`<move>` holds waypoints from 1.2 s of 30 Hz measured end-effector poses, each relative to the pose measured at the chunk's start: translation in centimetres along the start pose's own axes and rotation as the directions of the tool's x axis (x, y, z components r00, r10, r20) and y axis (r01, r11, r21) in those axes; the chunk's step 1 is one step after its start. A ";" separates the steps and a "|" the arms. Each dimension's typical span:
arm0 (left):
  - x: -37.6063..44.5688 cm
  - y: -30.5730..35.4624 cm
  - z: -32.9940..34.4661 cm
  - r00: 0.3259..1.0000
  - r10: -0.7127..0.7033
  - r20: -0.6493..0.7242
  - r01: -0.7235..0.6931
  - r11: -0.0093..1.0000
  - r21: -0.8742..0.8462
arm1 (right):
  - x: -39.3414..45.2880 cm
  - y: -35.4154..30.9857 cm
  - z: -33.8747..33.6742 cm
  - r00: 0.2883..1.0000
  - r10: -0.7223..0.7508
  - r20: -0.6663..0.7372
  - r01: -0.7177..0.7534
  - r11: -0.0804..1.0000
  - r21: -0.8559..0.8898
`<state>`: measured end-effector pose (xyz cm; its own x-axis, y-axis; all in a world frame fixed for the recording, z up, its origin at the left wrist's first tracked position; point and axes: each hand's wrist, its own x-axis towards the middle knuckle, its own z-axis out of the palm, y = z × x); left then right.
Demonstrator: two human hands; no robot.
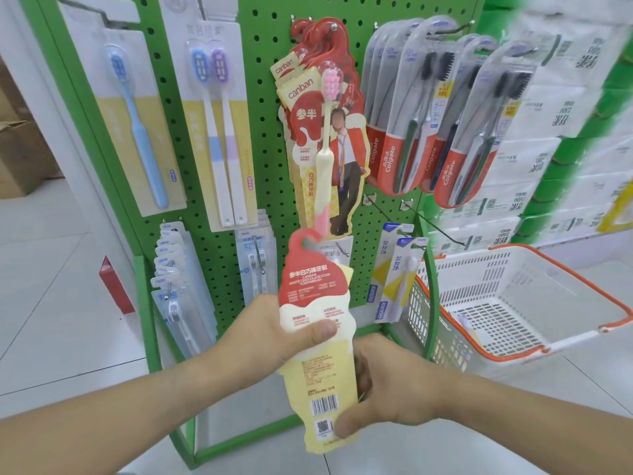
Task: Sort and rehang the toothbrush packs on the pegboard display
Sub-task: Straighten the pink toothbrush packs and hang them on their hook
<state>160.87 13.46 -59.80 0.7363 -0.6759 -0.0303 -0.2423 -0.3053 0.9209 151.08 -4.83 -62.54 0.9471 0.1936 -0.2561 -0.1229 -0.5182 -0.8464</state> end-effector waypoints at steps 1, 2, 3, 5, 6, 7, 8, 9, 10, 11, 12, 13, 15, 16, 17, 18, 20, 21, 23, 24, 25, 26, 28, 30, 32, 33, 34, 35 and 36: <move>0.0 0.0 0.0 0.999 0.025 -0.028 -0.024 0.999 0.036 | 0.0 0.2 0.1 1.000 0.004 -0.005 -0.004 1.000 0.001; 0.1 0.0 0.1 0.997 0.037 -0.061 -0.034 0.998 0.051 | 0.0 0.3 0.2 1.000 0.005 -0.015 -0.004 1.000 0.015; 0.1 -0.2 0.2 0.994 0.040 -0.097 -0.034 0.998 0.057 | 0.0 0.2 0.3 1.000 0.004 -0.023 -0.003 0.999 0.047; 0.1 -0.4 0.4 0.983 0.025 -0.183 -0.013 0.997 0.070 | -0.1 -0.3 0.5 0.999 -0.006 -0.045 0.008 0.998 0.059; 0.1 -0.4 0.5 0.975 0.008 -0.223 0.012 0.996 0.090 | -0.1 -0.4 0.4 0.996 -0.028 -0.087 0.025 0.999 -0.035; 0.0 -0.2 0.7 0.971 -0.008 -0.241 0.039 0.992 0.124 | -0.3 -0.5 0.4 0.988 -0.066 -0.136 0.041 0.984 -0.173; -0.2 0.1 0.7 0.972 -0.022 -0.232 0.060 0.985 0.160 | -0.3 -0.4 0.4 0.979 -0.106 -0.172 0.047 0.949 -0.313; -0.5 0.4 0.9 0.979 -0.037 -0.201 0.073 0.982 0.176 | -0.3 -0.5 0.4 0.976 -0.124 -0.179 0.036 0.903 -0.428; -0.8 0.7 1.1 0.985 -0.059 -0.160 0.086 0.981 0.173 | -0.4 -0.7 0.5 0.978 -0.129 -0.166 0.027 0.860 -0.509; -1.1 1.1 1.4 0.990 -0.081 -0.118 0.098 0.985 0.145 | -0.4 -0.7 0.9 0.982 -0.127 -0.137 0.027 0.822 -0.569; -1.3 1.2 1.7 0.991 -0.099 -0.091 0.108 0.990 0.094 | -0.4 -0.7 1.2 0.985 -0.136 -0.104 0.044 0.787 -0.615; -1.5 1.2 1.8 0.991 -0.101 -0.083 0.104 0.994 0.031 | -0.4 -0.8 1.6 0.986 -0.148 -0.074 0.067 0.767 -0.639; -1.8 1.1 1.9 0.991 -0.085 -0.100 0.082 0.996 -0.040 | -0.5 -1.2 2.3 0.978 -0.204 -0.051 0.128 0.771 -0.624; -1.9 1.1 1.8 0.991 -0.063 -0.118 0.061 0.998 -0.028 | -0.6 -1.4 2.4 0.974 -0.217 -0.067 0.136 0.797 -0.588; -2.0 1.4 1.7 0.990 -0.037 -0.137 0.038 0.999 0.002 | -0.7 -1.6 2.3 0.972 -0.213 -0.101 0.128 0.837 -0.532; -2.1 1.7 1.5 0.987 -0.009 -0.162 0.014 0.999 0.035 | -0.8 -1.7 2.1 0.968 -0.210 -0.138 0.124 0.877 -0.464; -2.3 2.4 0.8 0.977 0.043 -0.208 -0.021 0.994 0.107 | -1.1 -1.9 1.6 0.946 -0.241 -0.218 0.143 0.911 -0.388; -2.5 2.9 0.5 0.971 0.066 -0.228 -0.033 0.989 0.147 | -1.2 -1.8 1.3 0.928 -0.265 -0.263 0.155 0.914 -0.375; -2.9 3.8 -0.2 0.963 0.127 -0.236 -0.096 0.986 0.138 | -1.3 -2.1 0.8 0.873 -0.325 -0.364 0.196 0.917 -0.348; -3.1 4.4 -0.5 0.958 0.159 -0.238 -0.143 0.986 0.082 | -1.3 -2.2 0.4 0.834 -0.362 -0.416 0.224 0.912 -0.343; -3.2 5.1 -0.7 0.947 0.183 -0.264 -0.187 0.982 0.010 | -1.2 -2.4 0.0 0.789 -0.401 -0.466 0.252 0.902 -0.351; -3.1 5.5 -1.0 0.928 0.202 -0.312 -0.229 0.972 -0.050 | -1.0 -2.6 -0.5 0.742 -0.440 -0.506 0.271 0.887 -0.374; -2.7 6.4 -1.6 0.884 0.237 -0.402 -0.307 0.944 -0.119 | -0.6 -3.0 -1.4 0.658 -0.498 -0.564 0.294 0.861 -0.416; -2.0 6.9 -2.0 0.869 0.258 -0.422 -0.332 0.937 -0.110 | -0.1 -3.6 -2.1 0.601 -0.521 -0.606 0.325 0.852 -0.410; -1.3 6.9 -2.3 0.881 0.283 -0.379 -0.332 0.941 -0.067 | 0.5 -4.3 -2.6 0.537 -0.550 -0.640 0.359 0.835 -0.417; -1.0 6.9 -2.5 0.894 0.294 -0.339 -0.328 0.944 -0.046 | 0.7 -4.6 -2.8 0.495 -0.578 -0.649 0.373 0.816 -0.442; -0.7 6.9 -2.7 0.907 0.299 -0.296 -0.326 0.944 -0.045 | 0.9 -4.9 -3.0 0.448 -0.608 -0.656 0.387 0.793 -0.470; -0.6 7.0 -2.9 0.914 0.310 -0.263 -0.336 0.940 -0.061 | 1.0 -5.2 -3.2 0.402 -0.634 -0.661 0.403 0.770 -0.494; -0.5 7.2 -3.0 0.913 0.329 -0.243 -0.357 0.931 -0.081 | 1.1 -5.5 -3.5 0.360 -0.652 -0.667 0.420 0.752 -0.508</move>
<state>160.65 13.60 -51.96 0.7459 -0.5542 0.3695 -0.4373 0.0111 0.8993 153.78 -4.68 -56.57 0.6193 -0.1481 0.7711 0.4559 -0.7317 -0.5067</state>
